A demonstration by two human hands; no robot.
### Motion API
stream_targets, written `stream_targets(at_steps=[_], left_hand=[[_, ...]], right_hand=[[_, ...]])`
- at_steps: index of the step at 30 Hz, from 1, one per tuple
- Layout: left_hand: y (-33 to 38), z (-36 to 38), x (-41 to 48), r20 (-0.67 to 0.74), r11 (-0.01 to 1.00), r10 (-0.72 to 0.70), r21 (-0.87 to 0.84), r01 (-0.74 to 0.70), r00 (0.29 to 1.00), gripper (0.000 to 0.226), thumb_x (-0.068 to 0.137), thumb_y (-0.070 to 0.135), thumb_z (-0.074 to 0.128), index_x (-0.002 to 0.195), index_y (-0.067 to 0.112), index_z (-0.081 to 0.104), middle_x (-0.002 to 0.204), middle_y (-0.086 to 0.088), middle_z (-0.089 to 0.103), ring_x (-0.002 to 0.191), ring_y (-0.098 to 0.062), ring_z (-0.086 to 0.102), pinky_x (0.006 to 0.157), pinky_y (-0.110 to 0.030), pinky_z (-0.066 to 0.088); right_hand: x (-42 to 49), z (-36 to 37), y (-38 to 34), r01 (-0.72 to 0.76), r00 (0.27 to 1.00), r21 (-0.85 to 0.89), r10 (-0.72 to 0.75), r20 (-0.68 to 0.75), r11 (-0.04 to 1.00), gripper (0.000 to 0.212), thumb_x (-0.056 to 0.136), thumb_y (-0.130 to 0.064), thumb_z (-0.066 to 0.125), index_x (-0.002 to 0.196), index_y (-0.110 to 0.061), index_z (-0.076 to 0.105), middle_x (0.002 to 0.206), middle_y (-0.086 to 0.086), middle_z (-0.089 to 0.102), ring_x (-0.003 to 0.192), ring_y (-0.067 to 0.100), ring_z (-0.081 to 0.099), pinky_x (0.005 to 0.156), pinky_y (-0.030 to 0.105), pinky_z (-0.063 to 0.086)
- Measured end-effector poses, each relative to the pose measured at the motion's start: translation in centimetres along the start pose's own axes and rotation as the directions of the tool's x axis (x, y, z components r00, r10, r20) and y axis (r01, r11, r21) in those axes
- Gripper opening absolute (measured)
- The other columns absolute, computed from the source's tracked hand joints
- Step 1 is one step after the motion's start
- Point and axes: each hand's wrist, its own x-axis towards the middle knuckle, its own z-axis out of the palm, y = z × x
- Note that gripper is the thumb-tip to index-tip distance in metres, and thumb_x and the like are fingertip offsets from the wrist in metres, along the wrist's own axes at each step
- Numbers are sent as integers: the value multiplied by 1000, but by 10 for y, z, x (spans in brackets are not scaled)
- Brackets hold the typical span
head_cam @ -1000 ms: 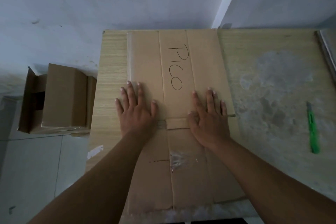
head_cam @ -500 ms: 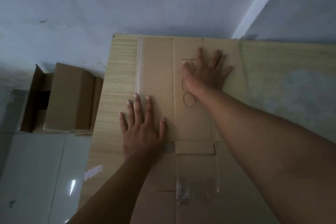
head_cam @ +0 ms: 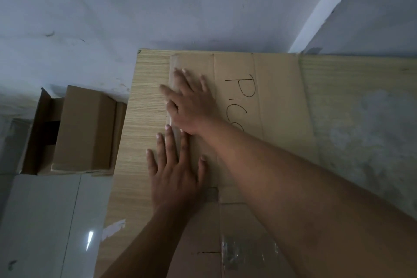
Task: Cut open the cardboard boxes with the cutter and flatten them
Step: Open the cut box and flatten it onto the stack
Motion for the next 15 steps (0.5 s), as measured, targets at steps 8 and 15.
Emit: stream_targets(at_steps=[8,15], left_hand=[[-1,2,2,-24,1000,1,-7,-1,1000,78,102,65,19,164,29,-11,172,-7,-16,159,-26,-14,128,-55,3],[2,-1,0,-52,998,-40,-48,38,998,83,99,68,20,165,23,-3,171,-21,-3,159,-33,-10,128,-53,3]], right_hand=[[-99,-15,104,-467,856,-1,451,-252,885,57,96,-39,32,152,-25,39,160,12,31,149,31,24,121,50,17],[-207,-12,119,-719,641,98,711,-289,688,68,93,-42,30,150,-5,37,155,21,37,143,36,34,118,50,27]])
